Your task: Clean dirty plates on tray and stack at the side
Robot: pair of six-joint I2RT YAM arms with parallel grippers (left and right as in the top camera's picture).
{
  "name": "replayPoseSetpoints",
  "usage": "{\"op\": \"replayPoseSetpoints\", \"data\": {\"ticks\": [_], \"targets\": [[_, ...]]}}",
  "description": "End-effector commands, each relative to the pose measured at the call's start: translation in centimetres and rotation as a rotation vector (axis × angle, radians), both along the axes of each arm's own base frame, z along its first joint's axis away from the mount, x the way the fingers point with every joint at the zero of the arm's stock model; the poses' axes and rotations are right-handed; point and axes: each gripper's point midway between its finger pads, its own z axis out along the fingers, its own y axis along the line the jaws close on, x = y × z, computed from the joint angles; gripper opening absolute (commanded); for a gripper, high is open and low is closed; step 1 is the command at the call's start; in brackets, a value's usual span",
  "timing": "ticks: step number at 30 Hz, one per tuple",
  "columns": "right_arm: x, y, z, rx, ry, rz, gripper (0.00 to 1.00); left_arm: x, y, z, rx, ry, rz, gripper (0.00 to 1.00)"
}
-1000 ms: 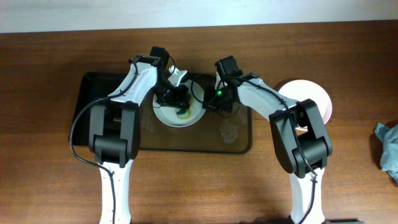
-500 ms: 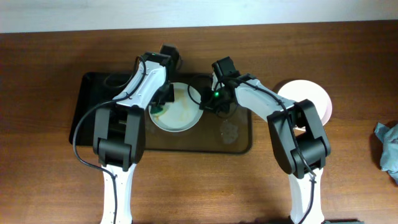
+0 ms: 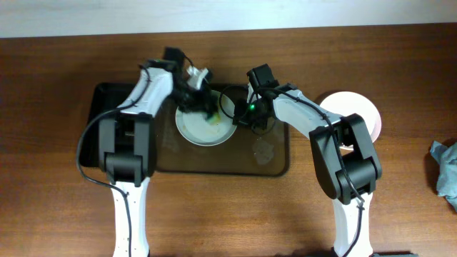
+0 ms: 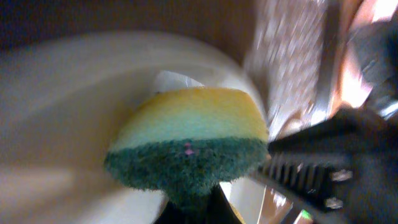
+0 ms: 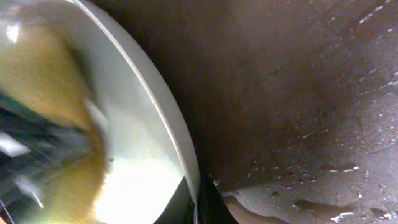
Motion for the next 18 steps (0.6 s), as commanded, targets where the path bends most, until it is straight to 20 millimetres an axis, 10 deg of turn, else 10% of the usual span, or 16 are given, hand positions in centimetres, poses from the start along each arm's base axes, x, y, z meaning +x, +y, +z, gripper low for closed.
{"op": "replayPoseSetpoints", "data": {"ticks": [1,4,11,18], "targets": [[-0.7,-1.8,-2.4,-0.087,0.034,-0.018,0.04,5.3,5.0,6.4,-0.08,-0.113,0.139,0.01],[-0.4,-1.6,-1.0,-0.081,-0.002,0.002,0.04,6.4,9.4,11.7,-0.043,-0.147,0.221,0.01],[-1.0,-8.9,11.8,-0.581,-0.335,-0.035,0.04,4.9,10.8,9.6,0.202,-0.093,0.227,0.01],[-3.6,-7.4,20.0,-1.185,-0.749,-0.047,0.04,4.8,10.1,9.2,0.258,-0.105,0.203,0.01]]}}
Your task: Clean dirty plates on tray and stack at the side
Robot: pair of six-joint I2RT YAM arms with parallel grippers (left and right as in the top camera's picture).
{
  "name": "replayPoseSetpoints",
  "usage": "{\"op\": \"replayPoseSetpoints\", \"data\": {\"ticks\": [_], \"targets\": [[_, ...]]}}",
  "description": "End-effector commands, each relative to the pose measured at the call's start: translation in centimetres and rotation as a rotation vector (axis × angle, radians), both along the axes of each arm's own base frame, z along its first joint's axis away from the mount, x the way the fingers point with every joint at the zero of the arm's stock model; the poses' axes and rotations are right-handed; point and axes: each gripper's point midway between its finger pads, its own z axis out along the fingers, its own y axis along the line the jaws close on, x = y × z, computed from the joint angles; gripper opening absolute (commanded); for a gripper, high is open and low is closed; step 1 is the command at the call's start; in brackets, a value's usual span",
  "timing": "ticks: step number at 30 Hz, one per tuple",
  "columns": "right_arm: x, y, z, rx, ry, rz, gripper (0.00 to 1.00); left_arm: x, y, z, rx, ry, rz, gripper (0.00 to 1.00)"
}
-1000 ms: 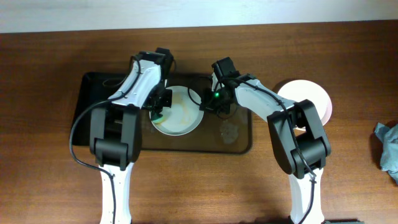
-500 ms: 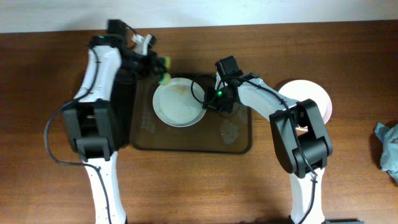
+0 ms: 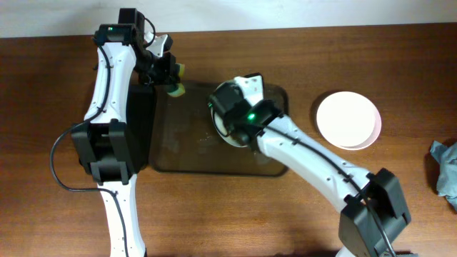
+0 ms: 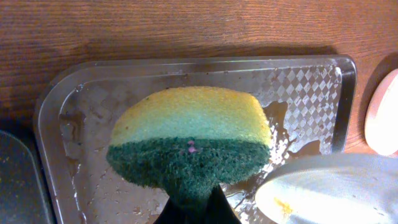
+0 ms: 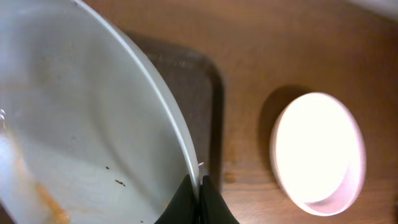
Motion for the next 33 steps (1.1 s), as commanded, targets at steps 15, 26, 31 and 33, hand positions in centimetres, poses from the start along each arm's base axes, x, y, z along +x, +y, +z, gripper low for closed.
{"op": "replayPoseSetpoints", "data": {"ticks": [15,26,31,33], "targets": [[-3.2,3.2,9.6,-0.377,-0.472,0.006,0.04,0.4,0.8,0.4,0.052,-0.025,0.006,0.01],[-1.0,-12.5,0.6,0.651,0.334,-0.232,0.04,0.2,0.5,0.4,0.051,-0.018,0.0,0.01],[-4.4,-28.6,-4.1,0.612,0.282,-0.679,0.04,0.2,0.5,0.4,0.051,-0.019,0.001,0.01],[-5.6,-31.8,-6.0,0.602,0.243,-0.782,0.04,0.2,0.5,0.4,0.051,-0.019,0.0,0.01]]}}
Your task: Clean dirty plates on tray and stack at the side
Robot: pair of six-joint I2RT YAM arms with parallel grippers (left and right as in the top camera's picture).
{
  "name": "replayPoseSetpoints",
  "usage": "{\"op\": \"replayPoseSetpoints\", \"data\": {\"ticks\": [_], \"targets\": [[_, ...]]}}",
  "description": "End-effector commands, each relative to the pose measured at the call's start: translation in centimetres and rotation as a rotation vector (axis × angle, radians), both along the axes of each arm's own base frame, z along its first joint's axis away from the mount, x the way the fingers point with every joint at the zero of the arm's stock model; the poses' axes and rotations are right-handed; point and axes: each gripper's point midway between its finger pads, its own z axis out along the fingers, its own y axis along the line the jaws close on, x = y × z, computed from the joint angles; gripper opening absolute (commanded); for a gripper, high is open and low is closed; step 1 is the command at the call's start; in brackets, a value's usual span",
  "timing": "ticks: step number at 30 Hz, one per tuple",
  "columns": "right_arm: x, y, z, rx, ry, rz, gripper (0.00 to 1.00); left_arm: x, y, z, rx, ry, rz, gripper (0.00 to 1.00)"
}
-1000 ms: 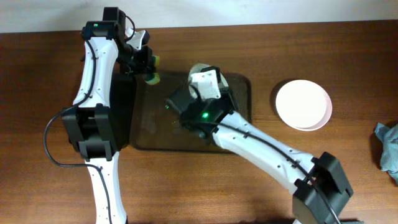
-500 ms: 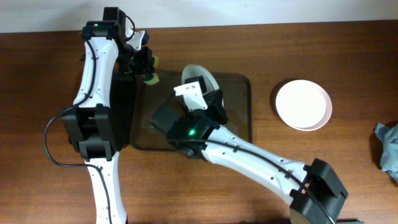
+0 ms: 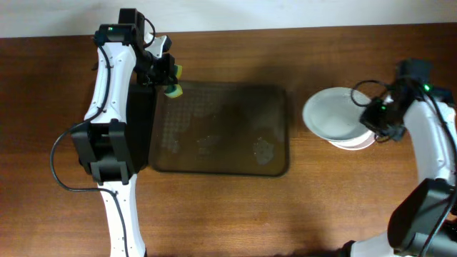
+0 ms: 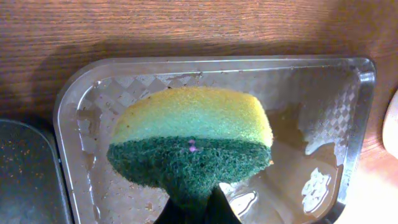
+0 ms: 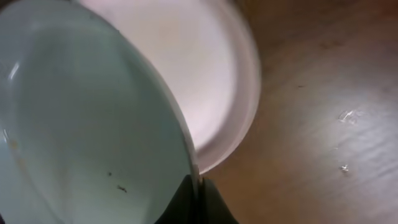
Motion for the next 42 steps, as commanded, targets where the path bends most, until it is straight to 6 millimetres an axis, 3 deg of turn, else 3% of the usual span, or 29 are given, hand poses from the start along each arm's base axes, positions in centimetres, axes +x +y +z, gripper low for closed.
{"op": "replayPoseSetpoints", "data": {"ticks": [1,3,7,8,9,10,12,14,15,18,19,21,23,24,25,26,27,30,33,34,35,38,41,42], "targets": [[-2.0,-3.6,-1.7,-0.06,0.015,-0.128,0.04,0.2,-0.3,0.7,0.003,-0.024,-0.01,0.01],[-1.9,-4.9,-3.0,-0.075,-0.007,-0.167,0.04,0.2,-0.3,0.7,0.003,-0.025,-0.01,0.01],[-0.3,-2.9,-3.5,-0.061,-0.037,-0.104,0.08,0.3,-0.3,0.8,0.003,-0.027,-0.01,0.01],[0.2,-2.0,-3.6,-0.063,-0.041,-0.078,0.28,0.3,-0.3,0.8,0.003,-0.027,-0.01,0.01],[0.7,-1.3,-3.7,-0.063,-0.045,-0.057,0.41,0.3,-0.3,0.8,0.003,-0.026,-0.01,0.01],[1.1,-0.7,-3.7,-0.065,-0.055,-0.037,0.68,0.3,-0.3,0.7,0.003,-0.026,-0.01,0.01],[1.2,-0.1,-2.9,-0.041,-0.051,-0.023,0.74,0.3,-0.2,1.0,0.006,-0.03,-0.009,0.01],[1.2,0.8,1.4,-0.03,-0.088,0.021,0.73,0.0,1.0,3.1,0.085,-0.045,0.007,0.01],[1.2,1.6,5.0,-0.051,-0.154,0.049,0.73,-0.3,1.9,4.3,0.133,-0.054,0.017,0.01],[0.6,5.3,11.4,-0.086,-0.326,0.143,0.73,-2.5,5.0,7.6,0.296,-0.028,0.103,0.01],[0.3,6.6,12.1,-0.085,-0.345,0.176,0.73,-2.7,5.1,8.6,0.298,-0.049,0.108,0.01],[-0.3,8.6,11.9,-0.066,-0.322,0.222,0.73,-4.2,5.3,13.1,0.3,-0.135,0.128,0.01],[-0.3,9.4,11.9,-0.06,-0.318,0.247,0.74,-7.3,8.3,16.7,0.441,-0.177,0.208,0.01],[-0.1,10.0,11.9,-0.059,-0.324,0.264,0.74,-10.0,11.1,17.8,0.553,-0.153,0.341,0.01],[0.1,10.4,11.9,-0.061,-0.329,0.275,0.74,-12.3,13.2,17.2,0.623,-0.093,0.432,0.01],[0.4,10.7,11.9,-0.061,-0.333,0.283,0.74,-12.8,14.0,15.2,0.647,-0.037,0.435,0.01],[0.6,10.8,11.6,-0.059,-0.328,0.287,0.74,-12.6,14.6,12.9,0.655,0.004,0.439,0.01],[0.6,10.8,9.9,-0.049,-0.271,0.289,0.74,-10.5,17.1,3.4,0.652,0.022,0.499,0.02],[0.5,10.8,8.7,-0.042,-0.224,0.289,0.74,-9.7,17.6,-1.3,0.622,-0.014,0.556,0.19],[0.4,10.8,8.4,-0.039,-0.211,0.289,0.74,-9.4,17.6,-2.5,0.617,-0.036,0.563,0.84],[0.4,10.8,8.4,-0.04,-0.211,0.289,0.74,-9.2,17.5,-2.6,0.612,-0.042,0.563,0.99],[0.1,10.8,9.3,-0.045,-0.233,0.292,0.73,-8.6,16.5,-2.7,0.543,-0.053,0.551,0.99],[-2.4,10.5,13.7,-0.079,-0.321,0.287,0.73,-8.6,16.5,-2.7,0.544,-0.053,0.552,0.99],[-3.8,10.5,16.0,-0.088,-0.381,0.285,0.73,-8.6,16.5,-2.7,0.544,-0.053,0.552,0.99]]}}
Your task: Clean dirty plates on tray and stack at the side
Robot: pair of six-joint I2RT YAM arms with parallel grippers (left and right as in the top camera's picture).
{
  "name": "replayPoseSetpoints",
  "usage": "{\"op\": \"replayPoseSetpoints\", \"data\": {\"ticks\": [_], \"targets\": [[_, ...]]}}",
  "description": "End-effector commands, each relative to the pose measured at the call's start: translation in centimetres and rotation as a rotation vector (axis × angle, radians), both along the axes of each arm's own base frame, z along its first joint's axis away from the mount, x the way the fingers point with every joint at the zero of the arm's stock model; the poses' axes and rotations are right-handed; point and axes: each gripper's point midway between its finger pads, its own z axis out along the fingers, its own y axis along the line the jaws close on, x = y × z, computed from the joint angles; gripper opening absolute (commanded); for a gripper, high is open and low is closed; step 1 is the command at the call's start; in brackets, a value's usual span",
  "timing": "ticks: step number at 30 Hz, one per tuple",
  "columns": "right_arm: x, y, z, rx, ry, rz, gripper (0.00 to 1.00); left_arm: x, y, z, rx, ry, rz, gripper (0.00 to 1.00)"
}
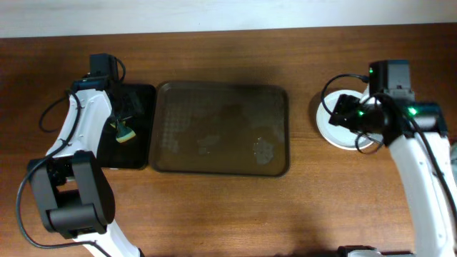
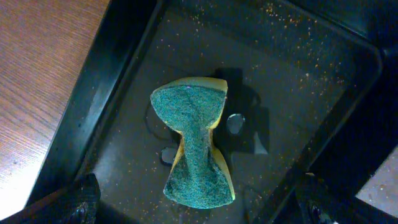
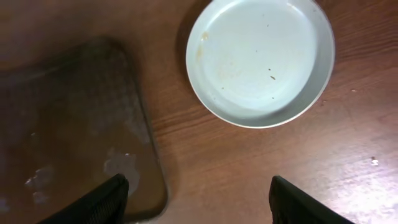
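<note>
The cleaned white plate (image 3: 261,59) lies flat on the wood, right of the tray. From overhead it tops the stack of plates (image 1: 330,127), partly under my right gripper (image 1: 355,116). That gripper (image 3: 205,208) is open and holds nothing. A wet metal tray (image 1: 228,107) with no plates on it sits mid-table. The green and yellow sponge (image 2: 196,149) lies pinched in the black tray (image 2: 298,93). My left gripper (image 2: 196,211) hangs open above the sponge (image 1: 126,133).
The black tray (image 1: 143,146) adjoins the metal tray's left side and is speckled with crumbs. Water patches lie on the metal tray (image 3: 68,124). Bare wooden table surrounds both trays and the plates.
My left gripper has moved to the black tray and let go of the sponge, which now lies there. My right gripper has released the white plate onto the pink one and stands open above it.
First the sponge in my left gripper was on the white plate in the metal tray, my right gripper shut on its rim. Then the plate was held above the tray, then over the pink plate at the right. Now plate and sponge are both set down.
</note>
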Motion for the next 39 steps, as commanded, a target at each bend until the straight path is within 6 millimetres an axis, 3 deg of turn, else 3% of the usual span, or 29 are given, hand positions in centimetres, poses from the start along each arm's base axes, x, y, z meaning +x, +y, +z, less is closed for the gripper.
{"op": "replayPoseSetpoints", "data": {"ticks": [1,3,5,7,8,11,14,16,18,20,25,31,39], "targets": [[-3.1,0.1,7.2,-0.019,-0.206,0.002,0.73,-0.1,-0.1,0.6,-0.012,-0.017,0.008,0.99],[-5.5,1.5,10.1,0.047,-0.306,0.049,0.98,-0.1,-0.1,0.6,-0.012,-0.017,0.008,0.99],[-8.8,3.4,13.1,0.125,-0.425,0.119,0.98,-0.1,-0.1,0.6,-0.012,-0.017,0.008,0.99],[-10.0,3.4,14.0,0.122,-0.469,0.122,0.98,-0.1,-0.1,0.6,-0.012,-0.017,0.008,0.99],[-10.9,2.8,13.5,0.091,-0.444,0.098,0.98,-0.1,-0.1,0.6,-0.012,-0.017,0.008,0.99],[-10.5,-0.7,13.1,-0.077,-0.451,-0.014,0.98,-0.1,-0.1,0.6,-0.012,-0.017,0.008,0.99],[-9.5,-0.9,13.5,-0.189,-0.687,0.061,0.98,-0.1,-0.1,0.6,-0.012,-0.017,0.008,0.99],[-10.4,-0.9,11.6,-0.206,-0.81,0.061,0.98,-0.1,-0.1,0.6,-0.012,-0.017,0.008,0.99],[-11.2,-0.8,8.3,-0.213,-0.947,0.051,0.98,-0.1,-0.1,0.6,-0.012,-0.017,0.008,0.99],[-10.4,-0.8,5.6,-0.218,-1.035,0.042,0.98,-0.1,-0.1,0.6,-0.012,-0.017,0.008,0.99],[-8.8,-0.8,1.8,-0.228,-1.237,0.022,0.98,-0.1,-0.1,0.6,-0.012,-0.017,0.008,0.99],[-8.0,0.0,-5.6,-0.186,-1.014,0.089,0.98,-0.1,-0.1,0.6,-0.012,-0.017,0.008,0.99],[-8.0,0.0,-5.5,-0.186,-1.015,0.091,0.98,-0.1,-0.1,0.6,-0.012,-0.017,0.008,0.99]]}}
